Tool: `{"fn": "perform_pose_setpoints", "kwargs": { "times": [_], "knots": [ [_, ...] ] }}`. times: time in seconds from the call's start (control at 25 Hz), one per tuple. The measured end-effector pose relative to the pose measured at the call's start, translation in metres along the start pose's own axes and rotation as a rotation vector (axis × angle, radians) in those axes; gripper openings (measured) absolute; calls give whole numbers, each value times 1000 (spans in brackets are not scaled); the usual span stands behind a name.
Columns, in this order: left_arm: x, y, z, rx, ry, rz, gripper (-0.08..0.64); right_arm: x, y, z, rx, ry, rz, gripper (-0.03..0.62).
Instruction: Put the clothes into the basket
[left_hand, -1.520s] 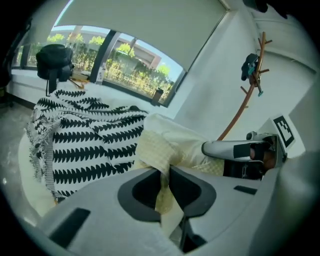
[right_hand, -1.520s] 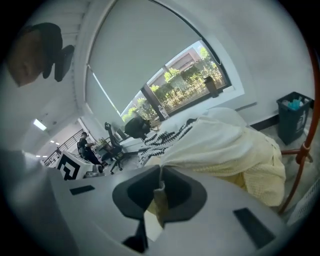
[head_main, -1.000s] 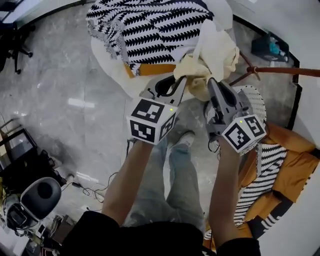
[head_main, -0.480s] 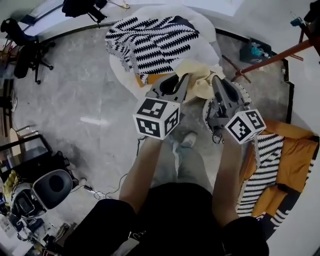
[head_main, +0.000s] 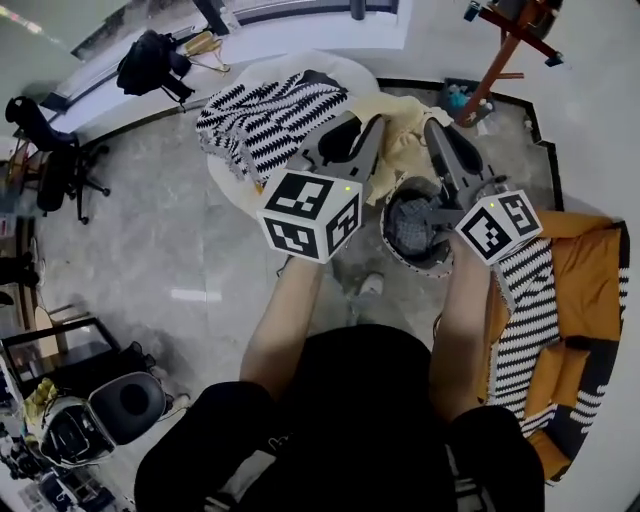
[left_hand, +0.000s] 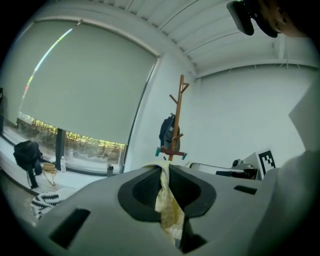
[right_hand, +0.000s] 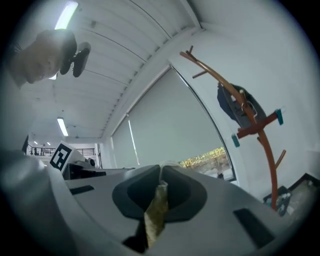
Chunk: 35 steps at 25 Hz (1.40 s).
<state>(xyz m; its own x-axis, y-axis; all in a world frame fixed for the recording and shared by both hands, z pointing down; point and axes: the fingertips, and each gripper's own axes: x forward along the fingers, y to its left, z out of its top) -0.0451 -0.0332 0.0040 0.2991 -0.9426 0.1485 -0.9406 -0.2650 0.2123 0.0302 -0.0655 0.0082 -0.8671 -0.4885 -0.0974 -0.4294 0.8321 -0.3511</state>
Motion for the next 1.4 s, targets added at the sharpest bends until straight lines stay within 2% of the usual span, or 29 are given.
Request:
{"fn": "perform_pose_setpoints", "kwargs": {
  "times": [0.44,0.6,0.72,0.84,1.0,1.16,1.4],
  "knots": [
    [29,-165,100,120,-158,-285,43,-119,0,157,-247,-230,-138,22],
    [41,-229,109,132,-184,-396,43,-178,-11,192,-297,-292,-201,23],
    [56,-255,102,138,-158,-457,43,-203,-23,196,-309,-298,-258,23],
    [77,-267,72,133,-70,-477,43,-223,-45,176,-276,-256,-327,23],
    [103,-277,-9,106,114,-468,43,-264,-86,117,-173,-169,-434,23],
    [119,-269,-87,82,288,-455,44,-284,-120,53,-40,-92,-516,23],
    [130,-249,-190,52,506,-423,43,-296,-155,-37,106,22,-589,23]
  ]
}}
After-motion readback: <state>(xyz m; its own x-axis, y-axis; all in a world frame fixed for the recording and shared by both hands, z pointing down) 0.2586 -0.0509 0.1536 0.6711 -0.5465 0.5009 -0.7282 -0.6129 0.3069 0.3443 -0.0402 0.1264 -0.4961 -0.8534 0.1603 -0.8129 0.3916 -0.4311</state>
